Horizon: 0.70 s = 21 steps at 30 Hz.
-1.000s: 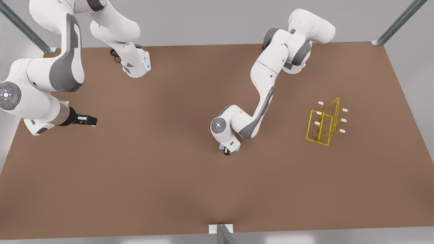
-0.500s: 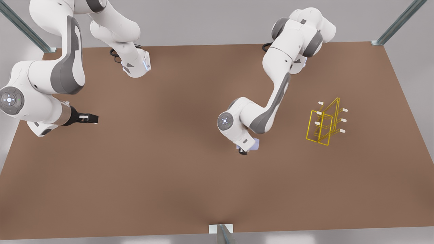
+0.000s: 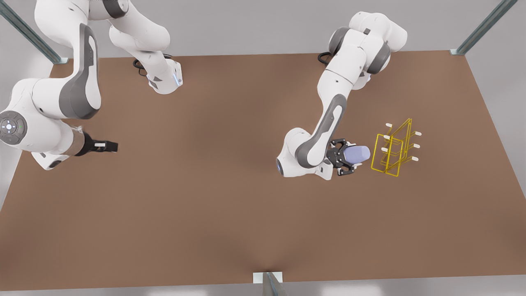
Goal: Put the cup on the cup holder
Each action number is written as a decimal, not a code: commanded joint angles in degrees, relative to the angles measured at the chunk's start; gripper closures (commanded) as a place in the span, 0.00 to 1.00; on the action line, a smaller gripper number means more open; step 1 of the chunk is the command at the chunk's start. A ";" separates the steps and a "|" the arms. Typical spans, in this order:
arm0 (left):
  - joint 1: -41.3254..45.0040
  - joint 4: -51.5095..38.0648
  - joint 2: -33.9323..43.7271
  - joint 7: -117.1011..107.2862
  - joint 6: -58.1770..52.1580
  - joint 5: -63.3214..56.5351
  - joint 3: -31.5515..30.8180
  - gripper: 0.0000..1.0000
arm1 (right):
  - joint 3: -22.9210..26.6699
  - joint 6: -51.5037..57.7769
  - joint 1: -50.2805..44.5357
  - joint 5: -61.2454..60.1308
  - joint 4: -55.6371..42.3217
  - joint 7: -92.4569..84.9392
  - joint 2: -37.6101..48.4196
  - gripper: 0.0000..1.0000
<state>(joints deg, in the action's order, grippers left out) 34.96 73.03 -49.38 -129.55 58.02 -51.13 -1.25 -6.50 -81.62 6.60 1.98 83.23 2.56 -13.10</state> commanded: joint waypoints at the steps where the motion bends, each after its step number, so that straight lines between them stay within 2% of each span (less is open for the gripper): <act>1: -1.12 0.36 0.07 -4.04 -1.24 -2.48 0.02 0.23 | -0.01 0.06 -0.27 -0.04 -0.35 -1.24 -0.17 0.00; 8: -2.44 4.23 0.25 -4.22 0.17 -4.07 0.10 0.19 | -0.09 0.50 -0.27 -0.04 -0.35 -1.15 0.01 0.00; 12: -5.08 5.55 0.16 -4.39 1.57 -8.90 0.02 0.19 | -0.09 0.41 -0.36 -0.04 -0.35 -1.07 0.01 0.00; 21: -7.98 17.32 2.98 -13.36 1.57 -14.00 -0.07 0.18 | -0.01 -0.03 0.17 -0.22 -0.44 -1.24 -0.61 0.00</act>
<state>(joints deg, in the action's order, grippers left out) 27.09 89.63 -46.24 -134.67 59.36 -64.18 -1.41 -6.47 -81.52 6.66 1.86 82.79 1.76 -13.69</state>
